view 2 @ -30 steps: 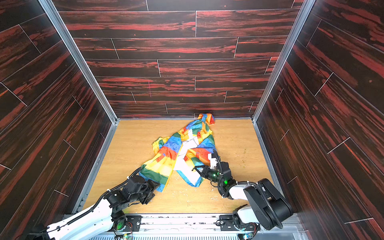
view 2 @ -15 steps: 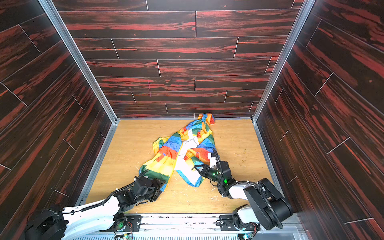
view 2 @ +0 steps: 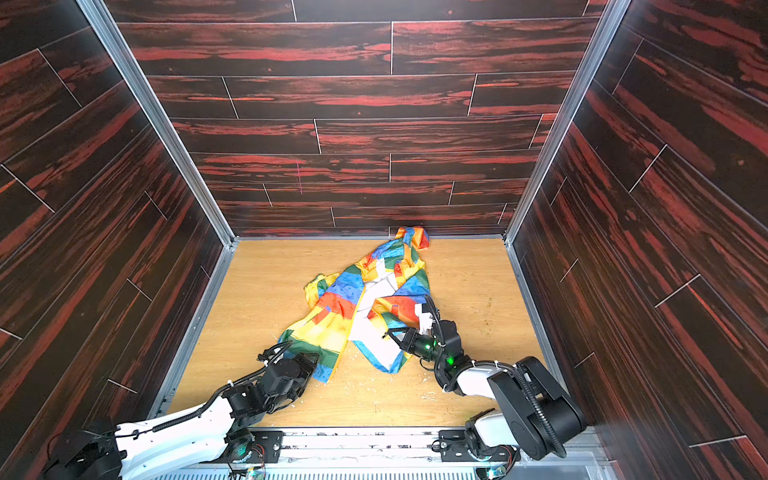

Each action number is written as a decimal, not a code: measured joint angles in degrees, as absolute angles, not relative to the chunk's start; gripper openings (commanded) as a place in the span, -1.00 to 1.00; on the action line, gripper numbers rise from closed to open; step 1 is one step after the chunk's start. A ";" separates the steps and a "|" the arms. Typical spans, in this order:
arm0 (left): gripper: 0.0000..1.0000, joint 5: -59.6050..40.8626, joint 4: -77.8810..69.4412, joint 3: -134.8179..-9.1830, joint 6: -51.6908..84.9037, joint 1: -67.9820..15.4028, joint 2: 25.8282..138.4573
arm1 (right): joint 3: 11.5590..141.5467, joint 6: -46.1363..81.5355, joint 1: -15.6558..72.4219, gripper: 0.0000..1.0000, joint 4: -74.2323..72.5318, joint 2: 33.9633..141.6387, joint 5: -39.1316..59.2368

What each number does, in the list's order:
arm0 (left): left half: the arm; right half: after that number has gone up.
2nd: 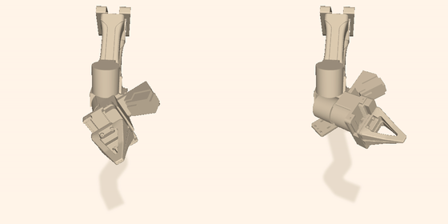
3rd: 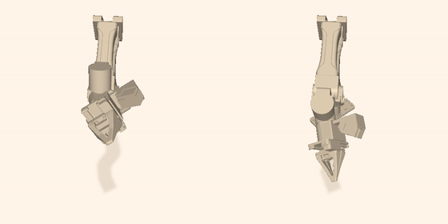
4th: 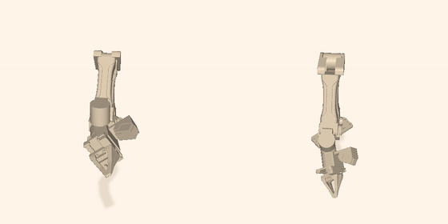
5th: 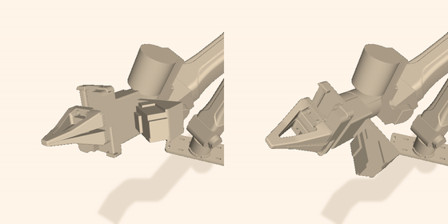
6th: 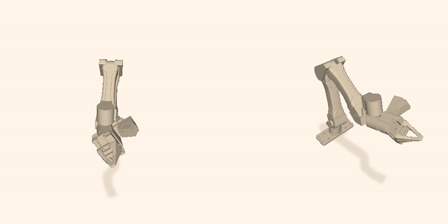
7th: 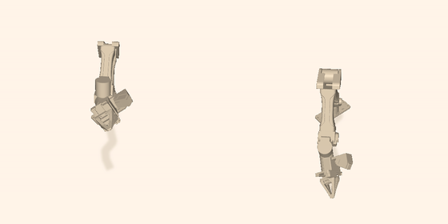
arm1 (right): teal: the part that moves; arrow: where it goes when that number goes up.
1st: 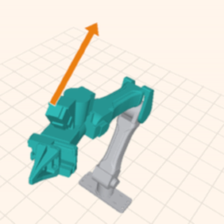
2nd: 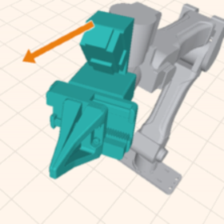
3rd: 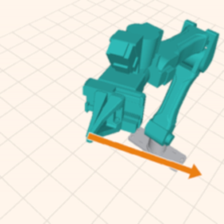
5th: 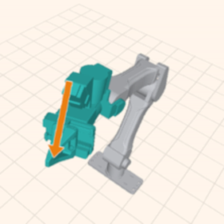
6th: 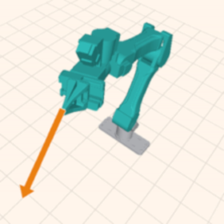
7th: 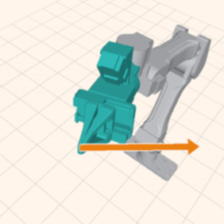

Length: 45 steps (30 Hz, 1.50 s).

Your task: Zip up the jacket

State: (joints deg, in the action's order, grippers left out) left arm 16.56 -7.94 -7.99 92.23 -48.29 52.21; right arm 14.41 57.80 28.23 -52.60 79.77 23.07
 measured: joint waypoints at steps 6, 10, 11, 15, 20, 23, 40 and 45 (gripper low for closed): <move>0.51 14.72 -15.20 -8.36 87.88 -48.29 57.58 | 14.76 57.63 28.23 -1.00 -52.25 79.77 23.22; 0.51 12.40 -19.27 -10.02 85.62 -48.29 62.13 | 15.00 57.39 28.23 -1.00 -52.07 79.77 23.35; 0.51 11.66 -20.73 -10.57 85.21 -48.29 63.66 | 15.09 57.36 28.23 -1.00 -51.92 79.77 23.38; 0.51 9.13 -26.72 -11.40 84.20 -48.38 68.99 | 15.27 56.97 28.23 -1.00 -51.44 79.77 23.38; 0.51 7.35 -32.69 -12.34 83.48 -49.23 74.08 | 15.27 56.75 28.23 -1.00 -50.94 79.77 23.38; 0.53 6.79 -35.48 -13.10 83.11 -50.39 75.77 | 15.27 56.73 28.23 -1.00 -50.70 79.77 23.38; 0.72 15.66 -33.71 -10.94 80.60 -51.88 66.72 | 15.27 56.73 28.23 -1.00 -50.11 79.70 23.38; 0.72 13.98 -32.84 -10.90 81.87 -51.88 68.60 | 15.27 56.73 28.23 -1.00 -50.11 79.57 23.35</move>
State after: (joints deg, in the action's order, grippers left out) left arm 13.98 -32.84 -10.90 81.87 -51.88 68.60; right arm 15.27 56.73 28.23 -50.11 79.57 23.35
